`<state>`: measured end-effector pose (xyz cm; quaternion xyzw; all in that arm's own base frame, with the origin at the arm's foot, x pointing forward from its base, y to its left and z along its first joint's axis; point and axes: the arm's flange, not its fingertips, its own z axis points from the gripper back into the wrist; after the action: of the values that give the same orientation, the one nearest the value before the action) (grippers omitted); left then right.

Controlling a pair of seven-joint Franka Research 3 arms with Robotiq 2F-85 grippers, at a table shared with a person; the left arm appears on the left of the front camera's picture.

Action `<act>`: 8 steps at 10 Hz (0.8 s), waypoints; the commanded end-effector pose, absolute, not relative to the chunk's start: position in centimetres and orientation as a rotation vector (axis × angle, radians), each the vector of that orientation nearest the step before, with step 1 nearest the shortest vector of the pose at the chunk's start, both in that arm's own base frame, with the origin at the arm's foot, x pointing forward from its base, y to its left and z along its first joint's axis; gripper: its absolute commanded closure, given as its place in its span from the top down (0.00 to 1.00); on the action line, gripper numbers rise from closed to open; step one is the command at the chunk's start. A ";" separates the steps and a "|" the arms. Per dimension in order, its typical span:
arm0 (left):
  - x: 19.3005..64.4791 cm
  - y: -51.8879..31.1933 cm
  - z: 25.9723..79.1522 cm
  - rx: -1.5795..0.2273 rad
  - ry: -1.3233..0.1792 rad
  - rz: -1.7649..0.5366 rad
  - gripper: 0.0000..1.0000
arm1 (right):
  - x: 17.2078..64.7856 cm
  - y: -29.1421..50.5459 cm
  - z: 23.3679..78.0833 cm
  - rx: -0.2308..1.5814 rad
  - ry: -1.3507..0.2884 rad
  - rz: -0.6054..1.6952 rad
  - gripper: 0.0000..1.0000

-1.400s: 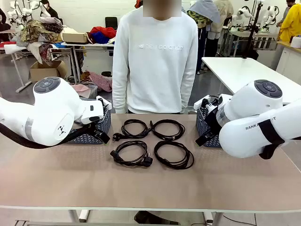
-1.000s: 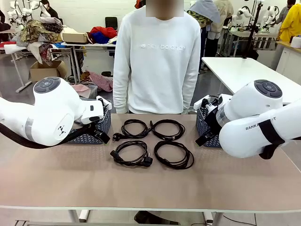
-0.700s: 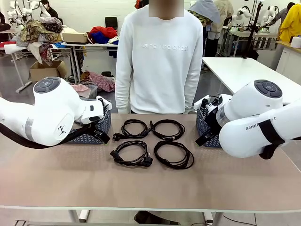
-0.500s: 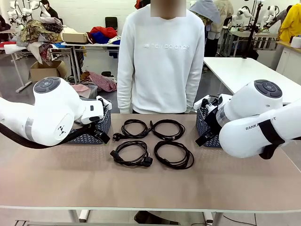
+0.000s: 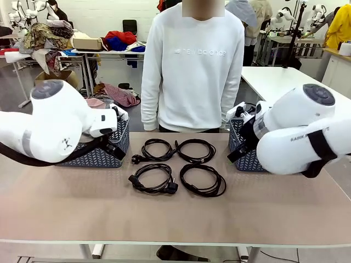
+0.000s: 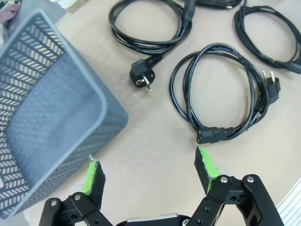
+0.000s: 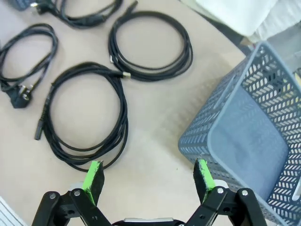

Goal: Organize the cables according to human instructions.
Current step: Pick up a bundle of cables and place it in the basket indicated by the human.

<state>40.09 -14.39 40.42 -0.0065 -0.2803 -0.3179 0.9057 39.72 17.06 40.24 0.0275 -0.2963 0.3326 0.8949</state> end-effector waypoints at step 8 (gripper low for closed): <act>42.1 -7.1 47.4 -0.349 -0.571 -0.947 1.00 | 42.6 7.5 46.6 0.385 -0.622 1.000 1.00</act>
<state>40.71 -8.28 47.46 -0.1449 -0.2819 -0.4289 0.8459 41.26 8.35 46.83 0.1527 -0.2880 0.4501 0.8314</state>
